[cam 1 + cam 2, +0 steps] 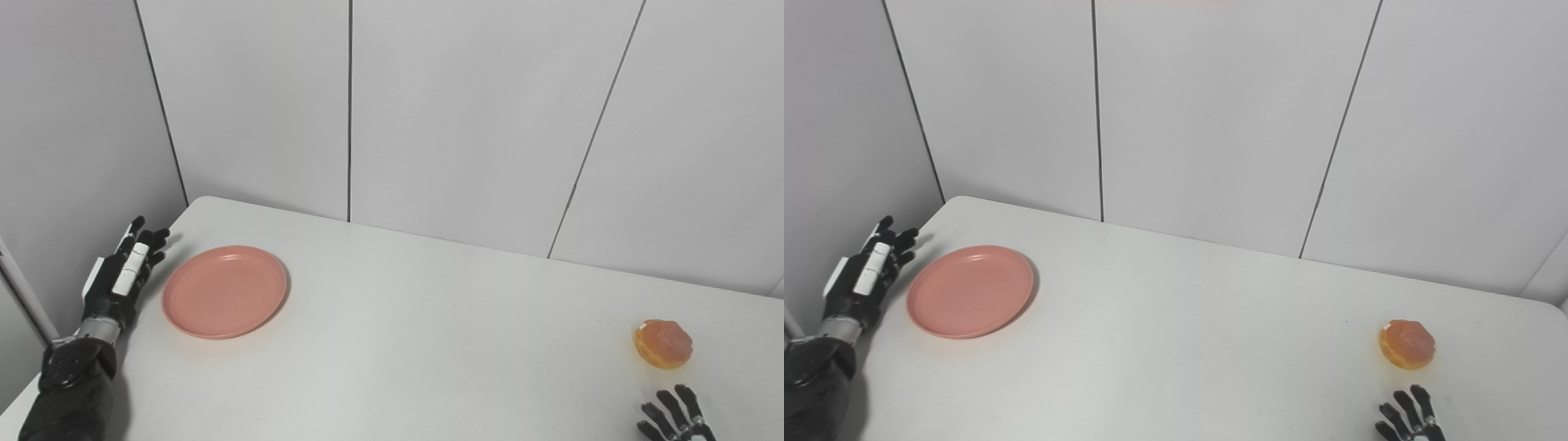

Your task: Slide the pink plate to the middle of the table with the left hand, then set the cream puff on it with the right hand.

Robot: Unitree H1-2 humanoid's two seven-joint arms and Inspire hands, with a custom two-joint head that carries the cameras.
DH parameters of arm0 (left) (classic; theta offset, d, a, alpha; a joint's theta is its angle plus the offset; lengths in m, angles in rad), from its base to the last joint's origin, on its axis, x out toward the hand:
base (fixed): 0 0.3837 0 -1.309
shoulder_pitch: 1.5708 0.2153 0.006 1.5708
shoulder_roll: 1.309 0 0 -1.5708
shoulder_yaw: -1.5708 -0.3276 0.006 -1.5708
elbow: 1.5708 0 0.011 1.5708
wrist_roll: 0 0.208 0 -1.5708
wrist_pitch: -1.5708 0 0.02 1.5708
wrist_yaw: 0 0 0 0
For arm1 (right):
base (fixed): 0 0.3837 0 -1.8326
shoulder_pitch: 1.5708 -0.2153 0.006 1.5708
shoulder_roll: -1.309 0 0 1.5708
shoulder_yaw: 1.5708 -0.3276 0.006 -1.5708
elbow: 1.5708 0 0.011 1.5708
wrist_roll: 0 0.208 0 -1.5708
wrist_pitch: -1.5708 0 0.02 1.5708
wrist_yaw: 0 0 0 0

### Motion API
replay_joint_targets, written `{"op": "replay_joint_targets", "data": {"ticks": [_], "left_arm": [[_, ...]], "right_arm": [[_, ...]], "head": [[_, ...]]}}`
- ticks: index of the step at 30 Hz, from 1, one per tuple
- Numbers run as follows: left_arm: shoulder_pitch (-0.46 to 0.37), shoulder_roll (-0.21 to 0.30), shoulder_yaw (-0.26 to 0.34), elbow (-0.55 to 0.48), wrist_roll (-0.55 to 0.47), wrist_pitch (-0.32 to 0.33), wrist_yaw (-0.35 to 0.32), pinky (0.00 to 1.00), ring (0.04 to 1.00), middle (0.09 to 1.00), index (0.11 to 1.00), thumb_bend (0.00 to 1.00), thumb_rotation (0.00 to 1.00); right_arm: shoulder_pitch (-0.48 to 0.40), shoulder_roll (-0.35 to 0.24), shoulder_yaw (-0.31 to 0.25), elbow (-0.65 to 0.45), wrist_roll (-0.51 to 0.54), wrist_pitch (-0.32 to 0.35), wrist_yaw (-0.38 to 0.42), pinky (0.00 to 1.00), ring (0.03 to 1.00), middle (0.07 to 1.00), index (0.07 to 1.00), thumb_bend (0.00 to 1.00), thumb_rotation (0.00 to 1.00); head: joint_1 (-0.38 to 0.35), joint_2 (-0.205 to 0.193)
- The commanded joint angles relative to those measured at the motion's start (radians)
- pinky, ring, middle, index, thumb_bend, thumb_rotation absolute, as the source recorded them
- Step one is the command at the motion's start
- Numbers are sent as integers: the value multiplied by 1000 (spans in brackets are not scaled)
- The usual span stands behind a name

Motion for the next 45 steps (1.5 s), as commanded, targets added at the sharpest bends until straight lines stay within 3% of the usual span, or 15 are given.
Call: {"op": "replay_joint_targets", "data": {"ticks": [1, 9, 14, 16, 19, 38, 45], "left_arm": [[-25, 11, 1, 29, 8, -18, -39, 869, 888, 851, 964, 1000, 754], [-23, -32, 8, 19, -16, -18, -147, 781, 879, 875, 947, 1000, 740], [-18, -57, -7, -24, -21, -18, -180, 827, 879, 881, 943, 1000, 724], [-12, -67, -25, -58, -15, -17, -175, 884, 909, 891, 962, 994, 739], [-3, -76, -53, -99, -10, -15, -171, 933, 944, 924, 975, 892, 793], [52, -126, -127, -267, -18, 117, -150, 899, 936, 915, 986, 921, 775], [79, -153, -145, -380, -15, 209, -131, 882, 924, 903, 985, 838, 800]], "right_arm": [[34, -3, 1, 24, 8, 18, 4, 894, 904, 944, 971, 817, 800], [31, 3, 4, 24, 3, 21, -1, 908, 912, 946, 973, 816, 800], [29, 5, 7, 29, -5, 15, -1, 893, 903, 942, 969, 817, 809], [30, 5, 7, 27, -4, 17, 0, 891, 902, 943, 969, 817, 806], [29, 7, 7, 25, 5, 21, 3, 898, 905, 944, 969, 825, 797], [35, 18, 14, 1, -1, 36, -12, 884, 893, 936, 955, 844, 781], [40, 17, 24, -19, -12, 40, -21, 883, 889, 931, 959, 846, 784]], "head": [[0, 1], [-6, 3], [-12, 3], [-13, 4], [-13, 5], [-30, 21], [-37, 29]]}}
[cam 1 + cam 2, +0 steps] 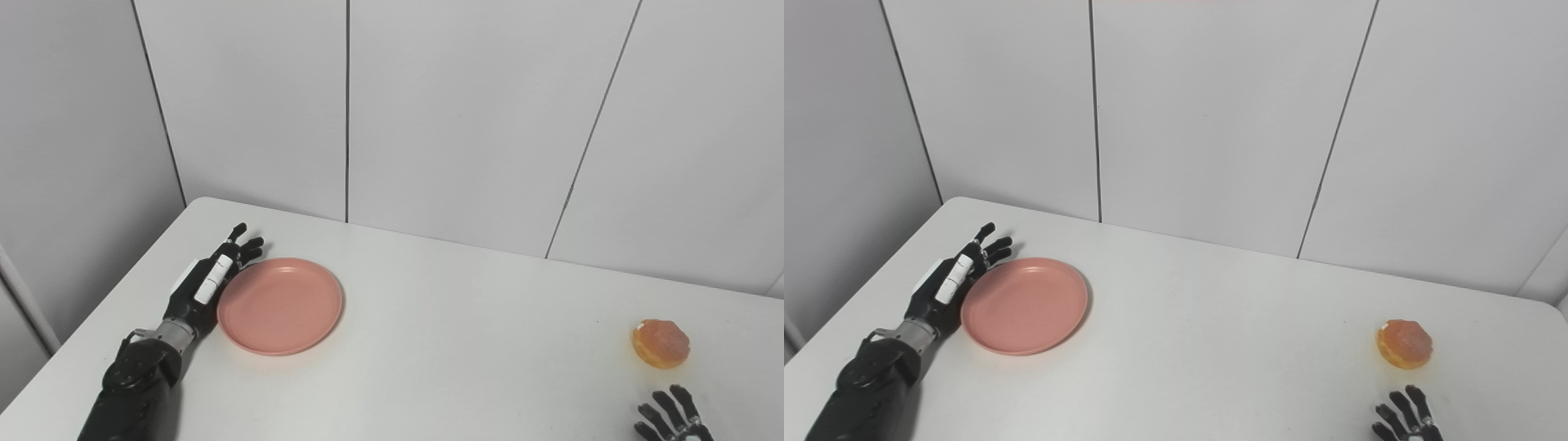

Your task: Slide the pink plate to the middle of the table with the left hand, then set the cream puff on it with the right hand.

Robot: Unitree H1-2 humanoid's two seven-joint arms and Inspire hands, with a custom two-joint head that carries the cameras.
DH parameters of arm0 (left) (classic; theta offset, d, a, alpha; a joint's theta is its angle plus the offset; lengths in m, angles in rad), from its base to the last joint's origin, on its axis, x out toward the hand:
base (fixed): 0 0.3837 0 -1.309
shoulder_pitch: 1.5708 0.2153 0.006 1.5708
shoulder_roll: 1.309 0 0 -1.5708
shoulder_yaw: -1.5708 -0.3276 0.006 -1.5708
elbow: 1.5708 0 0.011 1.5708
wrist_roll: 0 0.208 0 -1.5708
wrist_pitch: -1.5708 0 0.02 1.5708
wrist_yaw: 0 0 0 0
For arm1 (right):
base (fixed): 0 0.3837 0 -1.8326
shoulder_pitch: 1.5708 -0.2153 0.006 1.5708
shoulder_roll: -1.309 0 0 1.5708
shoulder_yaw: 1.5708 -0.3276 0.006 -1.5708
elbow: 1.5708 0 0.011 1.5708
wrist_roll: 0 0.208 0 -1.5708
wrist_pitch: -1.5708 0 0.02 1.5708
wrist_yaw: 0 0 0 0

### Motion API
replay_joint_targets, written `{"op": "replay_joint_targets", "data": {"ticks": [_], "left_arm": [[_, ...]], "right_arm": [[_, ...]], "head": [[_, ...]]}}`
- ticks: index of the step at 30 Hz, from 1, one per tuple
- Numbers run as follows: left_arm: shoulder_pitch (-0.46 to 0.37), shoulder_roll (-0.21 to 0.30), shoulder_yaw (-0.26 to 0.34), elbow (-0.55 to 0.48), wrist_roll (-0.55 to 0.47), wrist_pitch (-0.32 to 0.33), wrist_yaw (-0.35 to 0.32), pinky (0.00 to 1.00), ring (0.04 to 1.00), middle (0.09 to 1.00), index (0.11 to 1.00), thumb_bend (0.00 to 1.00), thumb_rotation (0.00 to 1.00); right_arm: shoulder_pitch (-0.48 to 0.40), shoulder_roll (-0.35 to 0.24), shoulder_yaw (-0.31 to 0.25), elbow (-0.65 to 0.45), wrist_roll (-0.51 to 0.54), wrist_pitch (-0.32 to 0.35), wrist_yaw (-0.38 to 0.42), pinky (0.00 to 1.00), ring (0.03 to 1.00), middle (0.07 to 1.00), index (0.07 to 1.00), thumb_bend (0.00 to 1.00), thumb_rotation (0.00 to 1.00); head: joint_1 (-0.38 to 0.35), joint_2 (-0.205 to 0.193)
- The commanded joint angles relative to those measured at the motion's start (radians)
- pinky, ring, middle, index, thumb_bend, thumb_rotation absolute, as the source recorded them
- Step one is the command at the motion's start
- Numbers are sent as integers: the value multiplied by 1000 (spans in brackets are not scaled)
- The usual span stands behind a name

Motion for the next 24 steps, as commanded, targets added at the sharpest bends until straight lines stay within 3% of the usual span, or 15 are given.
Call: {"op": "replay_joint_targets", "data": {"ticks": [1, 6, 12, 17, 24], "left_arm": [[-1, -10, -10, -42, -10, 31, 8, 880, 923, 901, 984, 839, 807], [12, -36, -22, -112, -16, 88, 34, 879, 924, 900, 982, 856, 810], [29, -69, -37, -203, -2, 136, 86, 901, 919, 893, 967, 798, 824], [27, -90, -51, -221, 8, 144, 106, 914, 916, 891, 957, 758, 828], [32, -104, -74, -246, 13, 198, 124, 912, 926, 890, 960, 800, 793]], "right_arm": [[36, 8, 13, -4, -2, 34, 0, 885, 889, 930, 959, 849, 781], [36, 7, 23, -9, -16, 32, -9, 878, 886, 932, 960, 871, 774], [37, 10, 34, -16, -28, 27, -14, 854, 876, 923, 957, 881, 765], [36, 14, 48, -24, -55, 24, -20, 845, 879, 927, 958, 880, 772], [38, 34, 74, -56, -93, 39, -48, 828, 866, 915, 951, 884, 774]], "head": [[-3, 4], [-22, 11], [-50, 18], [-74, 26], [-151, 55]]}}
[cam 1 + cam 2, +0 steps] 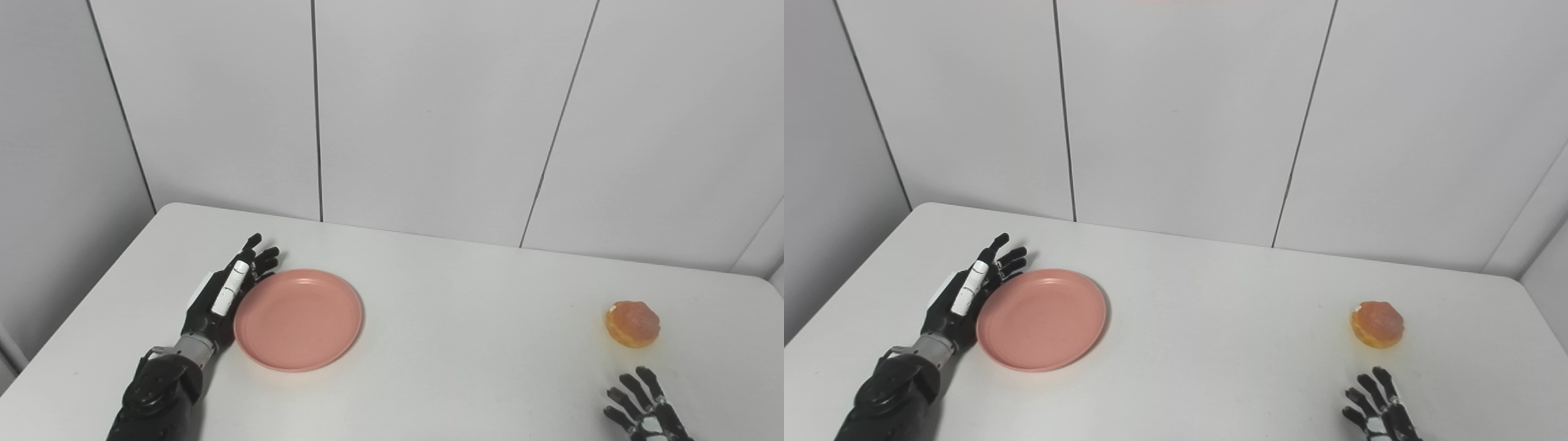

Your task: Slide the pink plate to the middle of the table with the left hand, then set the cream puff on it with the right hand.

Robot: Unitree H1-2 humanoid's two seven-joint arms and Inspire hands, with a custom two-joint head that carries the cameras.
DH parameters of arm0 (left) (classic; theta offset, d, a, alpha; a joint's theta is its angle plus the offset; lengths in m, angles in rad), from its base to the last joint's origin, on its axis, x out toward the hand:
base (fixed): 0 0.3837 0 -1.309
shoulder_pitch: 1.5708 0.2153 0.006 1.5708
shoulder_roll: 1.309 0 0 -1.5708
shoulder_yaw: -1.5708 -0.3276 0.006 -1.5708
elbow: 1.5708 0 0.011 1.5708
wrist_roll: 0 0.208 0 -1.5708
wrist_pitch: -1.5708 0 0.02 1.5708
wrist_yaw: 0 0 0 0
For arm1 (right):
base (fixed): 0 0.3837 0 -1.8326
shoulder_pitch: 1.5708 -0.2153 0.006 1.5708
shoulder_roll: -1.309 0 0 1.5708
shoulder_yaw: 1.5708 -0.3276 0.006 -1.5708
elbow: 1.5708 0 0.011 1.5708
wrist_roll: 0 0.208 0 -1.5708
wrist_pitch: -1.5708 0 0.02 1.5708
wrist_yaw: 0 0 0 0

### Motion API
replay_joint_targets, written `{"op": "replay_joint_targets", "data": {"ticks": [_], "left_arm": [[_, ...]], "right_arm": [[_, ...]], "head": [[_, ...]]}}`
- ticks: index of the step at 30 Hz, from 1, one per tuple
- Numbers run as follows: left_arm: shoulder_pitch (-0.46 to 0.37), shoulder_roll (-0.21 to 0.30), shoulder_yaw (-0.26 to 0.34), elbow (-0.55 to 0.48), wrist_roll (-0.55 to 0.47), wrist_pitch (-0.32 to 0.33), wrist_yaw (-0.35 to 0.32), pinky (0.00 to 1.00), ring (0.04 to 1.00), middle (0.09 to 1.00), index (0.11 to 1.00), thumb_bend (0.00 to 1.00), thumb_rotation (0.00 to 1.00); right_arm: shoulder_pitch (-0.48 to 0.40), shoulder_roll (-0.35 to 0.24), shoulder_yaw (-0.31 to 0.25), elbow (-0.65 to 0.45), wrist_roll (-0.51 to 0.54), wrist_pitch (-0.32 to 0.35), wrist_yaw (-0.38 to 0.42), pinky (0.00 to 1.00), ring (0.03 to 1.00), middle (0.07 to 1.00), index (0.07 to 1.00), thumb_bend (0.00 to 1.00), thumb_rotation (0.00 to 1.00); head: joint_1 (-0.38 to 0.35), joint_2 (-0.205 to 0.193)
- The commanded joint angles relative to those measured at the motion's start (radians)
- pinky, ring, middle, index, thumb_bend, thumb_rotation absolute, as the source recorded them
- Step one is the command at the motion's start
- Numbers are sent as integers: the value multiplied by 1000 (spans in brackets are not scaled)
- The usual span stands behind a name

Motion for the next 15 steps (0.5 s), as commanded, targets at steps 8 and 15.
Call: {"op": "replay_joint_targets", "data": {"ticks": [8, 15], "left_arm": [[-10, -21, -43, -43, 31, 55, 29, 877, 912, 884, 963, 738, 792], [6, -58, -51, -82, 42, 98, 86, 959, 932, 883, 968, 747, 758]], "right_arm": [[14, 31, 63, -49, -67, 44, -14, 847, 882, 927, 962, 861, 813], [11, 52, 92, -79, -101, 67, -39, 849, 887, 924, 967, 861, 818]], "head": [[-64, 21], [-117, 32]]}}
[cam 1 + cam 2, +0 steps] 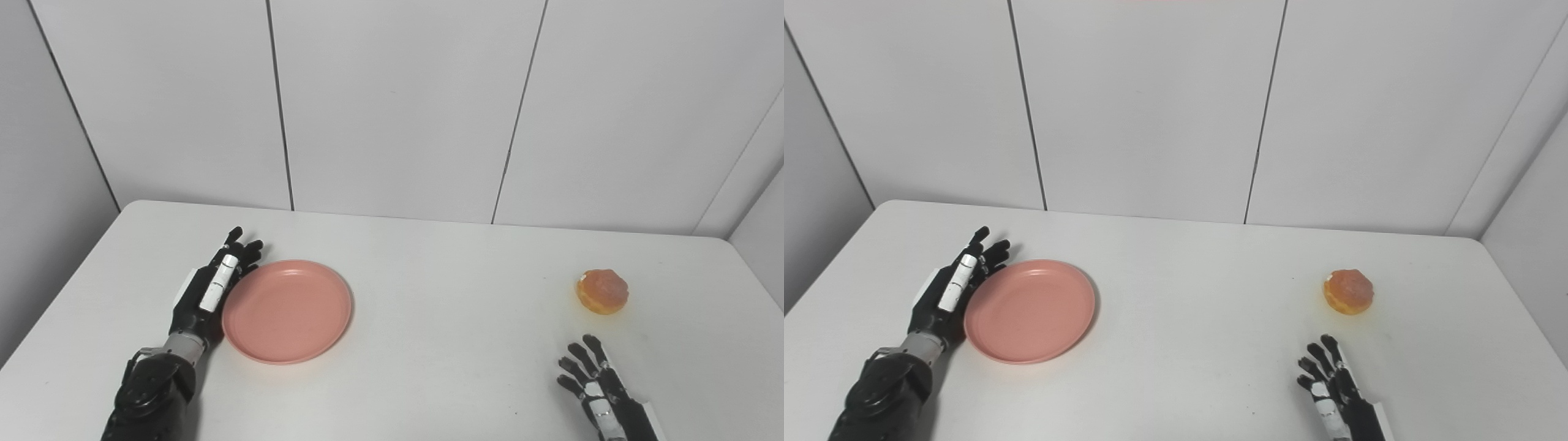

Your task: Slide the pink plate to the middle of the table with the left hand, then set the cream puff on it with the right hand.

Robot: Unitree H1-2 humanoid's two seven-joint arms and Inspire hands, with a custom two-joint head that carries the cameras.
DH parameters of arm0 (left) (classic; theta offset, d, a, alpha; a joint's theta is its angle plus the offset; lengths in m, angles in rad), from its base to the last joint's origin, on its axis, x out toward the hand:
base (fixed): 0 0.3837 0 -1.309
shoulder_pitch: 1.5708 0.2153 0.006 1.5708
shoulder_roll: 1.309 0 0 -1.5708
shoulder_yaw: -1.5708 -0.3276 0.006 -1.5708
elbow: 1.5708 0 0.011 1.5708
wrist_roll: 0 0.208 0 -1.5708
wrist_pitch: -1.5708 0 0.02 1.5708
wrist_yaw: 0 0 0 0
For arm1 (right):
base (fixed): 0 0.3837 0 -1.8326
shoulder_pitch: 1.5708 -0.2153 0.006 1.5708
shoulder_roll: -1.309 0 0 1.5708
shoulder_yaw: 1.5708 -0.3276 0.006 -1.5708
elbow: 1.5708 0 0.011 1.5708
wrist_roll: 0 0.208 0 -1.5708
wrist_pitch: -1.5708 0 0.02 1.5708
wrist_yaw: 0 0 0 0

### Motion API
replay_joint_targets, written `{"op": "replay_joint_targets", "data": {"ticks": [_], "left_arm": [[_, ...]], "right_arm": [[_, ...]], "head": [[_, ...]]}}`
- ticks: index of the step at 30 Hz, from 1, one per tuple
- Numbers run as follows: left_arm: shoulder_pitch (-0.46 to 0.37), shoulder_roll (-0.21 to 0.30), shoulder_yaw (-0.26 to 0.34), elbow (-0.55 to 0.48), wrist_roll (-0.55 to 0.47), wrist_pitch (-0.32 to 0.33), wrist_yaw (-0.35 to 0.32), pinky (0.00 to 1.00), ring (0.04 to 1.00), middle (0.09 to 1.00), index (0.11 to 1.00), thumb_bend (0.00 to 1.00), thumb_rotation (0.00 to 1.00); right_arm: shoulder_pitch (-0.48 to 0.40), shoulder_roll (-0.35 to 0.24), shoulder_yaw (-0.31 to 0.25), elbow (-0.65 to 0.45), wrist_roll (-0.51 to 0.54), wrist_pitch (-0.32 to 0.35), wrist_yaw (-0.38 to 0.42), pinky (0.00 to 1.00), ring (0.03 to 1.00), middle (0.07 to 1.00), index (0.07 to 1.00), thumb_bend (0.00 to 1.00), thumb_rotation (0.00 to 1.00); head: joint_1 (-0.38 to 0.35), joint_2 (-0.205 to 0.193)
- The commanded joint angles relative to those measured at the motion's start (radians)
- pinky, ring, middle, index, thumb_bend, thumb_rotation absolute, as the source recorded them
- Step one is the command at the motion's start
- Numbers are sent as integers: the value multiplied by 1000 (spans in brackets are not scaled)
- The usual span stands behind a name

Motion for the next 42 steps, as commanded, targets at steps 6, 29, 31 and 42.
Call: {"op": "replay_joint_targets", "data": {"ticks": [6, 29, 31, 42], "left_arm": [[5, -29, -27, -44, -10, 35, -18, 933, 930, 895, 985, 772, 768], [1, -119, -92, -137, 66, 72, 51, 877, 904, 885, 1000, 800, 781], [-4, -122, -94, -132, 64, 72, 51, 890, 903, 889, 1000, 798, 781], [-24, -130, -102, -100, 54, 36, 14, 838, 902, 857, 1000, 852, 779]], "right_arm": [[-3, 23, 30, -33, -31, 41, -7, 837, 885, 917, 966, 855, 807], [-11, 51, 60, -42, -73, 57, -23, 848, 885, 917, 964, 867, 785], [-14, 58, 66, -40, -86, 60, -28, 847, 885, 918, 969, 859, 793], [-26, 89, 89, -32, -150, 61, -60, 812, 877, 910, 970, 803, 800]], "head": [[-22, 6], [-118, 13], [-141, 14], [-207, 21]]}}
